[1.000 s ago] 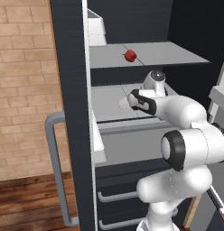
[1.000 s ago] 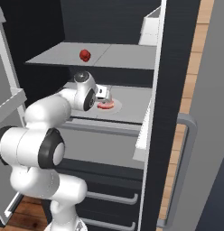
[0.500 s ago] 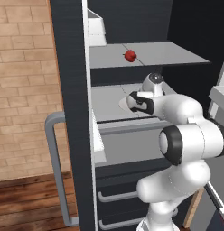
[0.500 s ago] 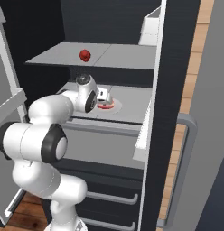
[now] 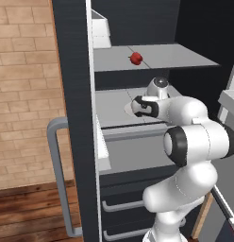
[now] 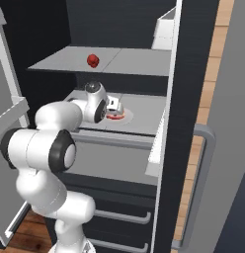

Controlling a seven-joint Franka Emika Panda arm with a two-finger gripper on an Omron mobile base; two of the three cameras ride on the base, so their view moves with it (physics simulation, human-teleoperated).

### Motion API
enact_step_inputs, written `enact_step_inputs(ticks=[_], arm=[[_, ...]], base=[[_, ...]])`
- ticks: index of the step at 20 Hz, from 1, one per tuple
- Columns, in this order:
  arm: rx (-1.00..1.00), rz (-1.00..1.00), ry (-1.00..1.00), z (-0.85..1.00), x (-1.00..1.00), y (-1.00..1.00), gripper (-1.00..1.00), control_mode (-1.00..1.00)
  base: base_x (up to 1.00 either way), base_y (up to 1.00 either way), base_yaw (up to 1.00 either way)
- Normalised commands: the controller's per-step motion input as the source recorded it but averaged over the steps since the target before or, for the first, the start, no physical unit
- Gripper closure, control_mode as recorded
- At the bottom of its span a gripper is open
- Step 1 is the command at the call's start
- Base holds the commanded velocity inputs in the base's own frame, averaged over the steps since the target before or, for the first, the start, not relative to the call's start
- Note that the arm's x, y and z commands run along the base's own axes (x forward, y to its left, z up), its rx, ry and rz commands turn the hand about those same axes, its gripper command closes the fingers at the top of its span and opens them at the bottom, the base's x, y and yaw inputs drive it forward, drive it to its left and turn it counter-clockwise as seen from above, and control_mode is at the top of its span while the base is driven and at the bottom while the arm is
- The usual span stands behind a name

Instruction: Transport the steak from the fridge to the microwave and turn on the microwave.

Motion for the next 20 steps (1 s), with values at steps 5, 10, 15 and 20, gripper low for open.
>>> enact_step_inputs(ticks=[5,10,15,20], arm=[[0.00,0.00,0.06,0.00,0.15,0.00,-1.00,-1.00],[0.00,0.00,0.07,0.00,0.11,0.00,-1.00,-1.00],[0.00,0.00,0.04,-0.04,0.06,0.00,-1.00,-1.00],[0.00,0.00,0.00,-0.06,0.07,0.00,-1.00,-1.00]], base=[[0.00,0.00,0.00],[0.00,0.00,0.00],[0.00,0.00,0.00],[0.00,0.00,0.00]])
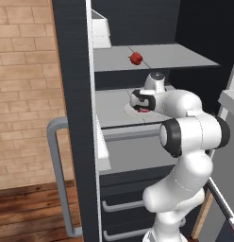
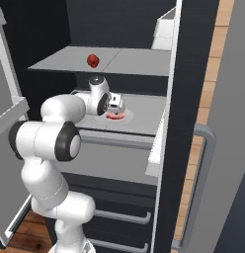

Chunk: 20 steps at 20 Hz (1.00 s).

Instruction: Transport the steak from the fridge to the microwave and turn on the microwave.

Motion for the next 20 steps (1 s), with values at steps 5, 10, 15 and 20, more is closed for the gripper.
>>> enact_step_inputs(ticks=[5,10,15,20], arm=[[0.00,0.00,0.00,-0.09,0.06,0.00,-1.00,-1.00],[0.00,0.00,0.00,-0.16,0.09,0.00,-1.00,-1.00],[0.00,0.00,0.00,-0.07,0.15,0.00,-1.00,-1.00],[0.00,0.00,0.00,-0.04,0.14,0.00,-1.00,-1.00]], base=[[0.00,0.00,0.00],[0.00,0.00,0.00],[0.00,0.00,0.00],[0.00,0.00,0.00]])
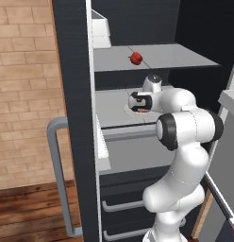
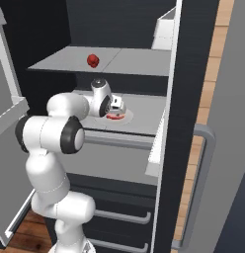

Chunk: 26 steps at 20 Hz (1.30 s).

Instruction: Transport the steak from the fridge to the microwave and turn on the microwave.

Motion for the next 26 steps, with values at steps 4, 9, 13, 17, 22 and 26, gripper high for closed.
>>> enact_step_inputs(ticks=[4,9,13,17,22,26], arm=[[0.00,0.00,0.01,-0.06,0.13,0.00,-1.00,-1.00],[0.00,0.00,0.00,-0.09,0.10,0.00,-1.00,-1.00],[0.00,0.00,0.00,-0.08,0.09,0.00,-1.00,-1.00],[0.00,0.00,0.00,-0.08,0.10,0.00,-1.00,-1.00],[-0.01,0.00,0.00,-0.07,0.11,0.00,-1.00,-1.00],[-0.02,0.00,0.00,-0.06,0.13,0.00,-1.00,-1.00]], base=[[0.00,0.00,0.00],[0.00,0.00,0.00],[0.00,0.00,0.00],[0.00,0.00,0.00],[0.00,0.00,0.00],[0.00,0.00,0.00]])
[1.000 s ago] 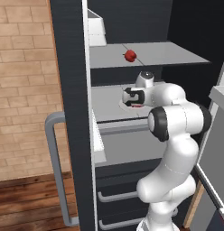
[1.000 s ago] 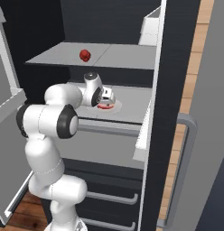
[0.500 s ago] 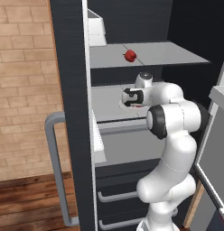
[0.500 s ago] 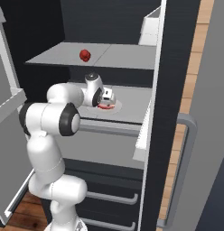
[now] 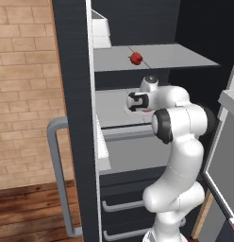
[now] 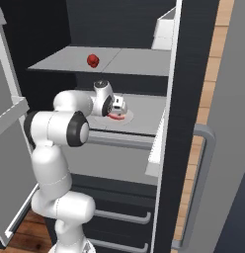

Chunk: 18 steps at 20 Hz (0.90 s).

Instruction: Transport the steak from the fridge to the microwave and turn on the microwave.

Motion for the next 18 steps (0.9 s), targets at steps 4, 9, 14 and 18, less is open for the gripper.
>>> enact_step_inputs(ticks=[4,9,14,18], arm=[[0.00,0.00,0.00,-0.10,0.05,0.00,-1.00,-1.00],[0.00,0.00,0.00,-0.18,0.00,0.00,1.00,-1.00],[0.00,0.00,0.01,-0.28,-0.02,0.00,1.00,-1.00],[0.00,0.00,0.00,-0.26,-0.08,-0.09,1.00,-1.00]], base=[[0.00,0.00,0.00],[0.00,0.00,0.00],[0.00,0.00,0.00],[0.00,0.00,0.00]])
